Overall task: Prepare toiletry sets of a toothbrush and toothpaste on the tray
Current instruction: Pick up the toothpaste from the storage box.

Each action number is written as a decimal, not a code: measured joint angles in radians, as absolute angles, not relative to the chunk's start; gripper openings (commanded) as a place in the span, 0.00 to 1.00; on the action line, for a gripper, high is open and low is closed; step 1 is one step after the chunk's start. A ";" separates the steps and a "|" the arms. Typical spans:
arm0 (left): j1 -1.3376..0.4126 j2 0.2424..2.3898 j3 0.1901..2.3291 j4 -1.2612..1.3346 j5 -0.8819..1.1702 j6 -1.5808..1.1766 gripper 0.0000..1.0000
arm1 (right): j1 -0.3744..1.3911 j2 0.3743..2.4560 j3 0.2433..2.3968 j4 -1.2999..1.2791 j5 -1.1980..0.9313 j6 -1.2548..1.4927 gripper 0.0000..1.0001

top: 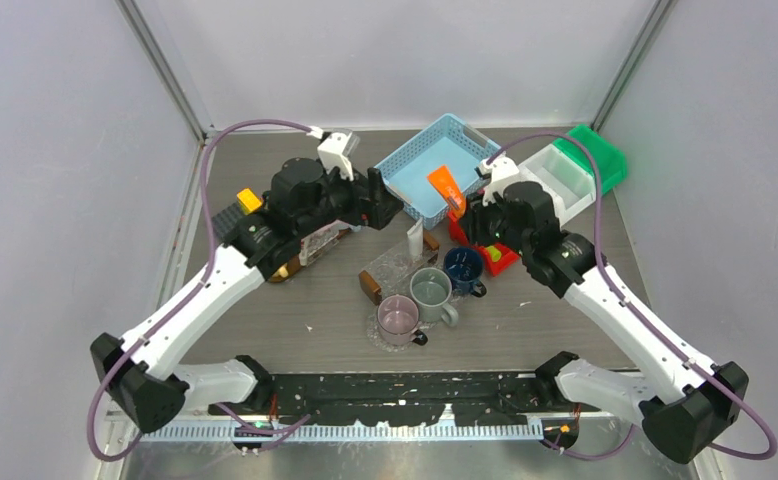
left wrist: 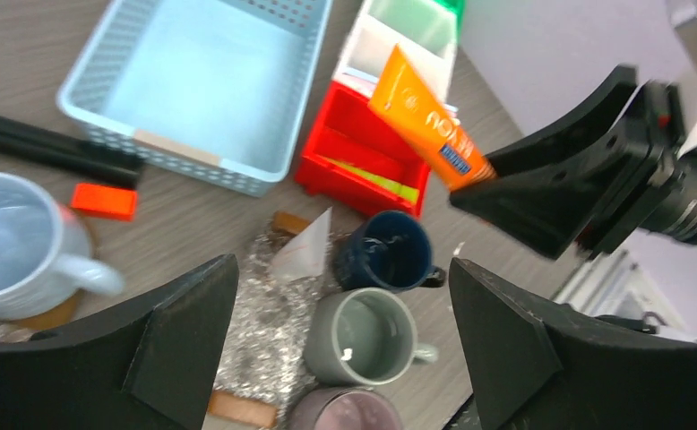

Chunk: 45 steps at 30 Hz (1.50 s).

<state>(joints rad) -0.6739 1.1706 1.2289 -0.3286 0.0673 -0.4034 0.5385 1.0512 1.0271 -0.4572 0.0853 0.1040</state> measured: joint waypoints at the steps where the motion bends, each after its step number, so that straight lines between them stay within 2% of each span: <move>1: -0.674 1.191 1.231 -0.308 0.090 -0.424 0.90 | 0.545 1.038 1.005 -0.430 0.069 0.111 0.01; 10: -0.683 1.330 1.257 -0.175 0.196 -0.566 0.83 | 0.568 1.007 0.907 -0.282 -0.065 0.158 0.01; 18: -0.689 1.417 1.293 -0.104 0.212 -0.639 0.61 | 0.569 0.968 0.875 -0.228 -0.112 0.170 0.01; 21: -0.690 1.444 1.298 -0.081 0.216 -0.660 0.42 | 0.570 0.947 0.857 -0.210 -0.128 0.179 0.01; 24: -0.691 1.462 1.298 -0.066 0.226 -0.684 0.14 | 0.570 0.941 0.847 -0.199 -0.138 0.183 0.01; 25: -0.691 1.465 1.300 -0.061 0.229 -0.687 0.02 | 0.570 0.941 0.842 -0.194 -0.141 0.184 0.01; 34: -0.658 1.465 1.343 -0.099 0.295 -0.714 0.00 | 0.576 0.941 0.811 -0.127 -0.165 0.178 0.01; 35: -0.650 1.462 1.343 -0.108 0.305 -0.721 0.00 | 0.579 0.941 0.806 -0.115 -0.168 0.177 0.03; 36: -0.641 1.458 1.343 -0.121 0.316 -0.727 0.00 | 0.582 0.941 0.802 -0.105 -0.171 0.176 0.10; 39: -0.630 1.436 1.343 -0.154 0.326 -0.727 0.00 | 0.591 0.941 0.796 -0.083 -0.188 0.175 0.20; 41: -0.630 1.411 1.342 -0.173 0.322 -0.721 0.00 | 0.596 0.937 0.796 -0.068 -0.203 0.175 0.31; 42: -0.630 1.393 1.341 -0.184 0.318 -0.716 0.00 | 0.598 0.934 0.796 -0.061 -0.209 0.175 0.43; 45: -0.630 1.344 1.331 -0.195 0.303 -0.696 0.00 | 0.606 0.914 0.796 -0.035 -0.230 0.176 0.60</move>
<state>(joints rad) -0.6300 1.3437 1.3312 -0.1947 0.3027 -0.6956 0.6060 0.9138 0.7963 -0.0353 -0.2298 0.1764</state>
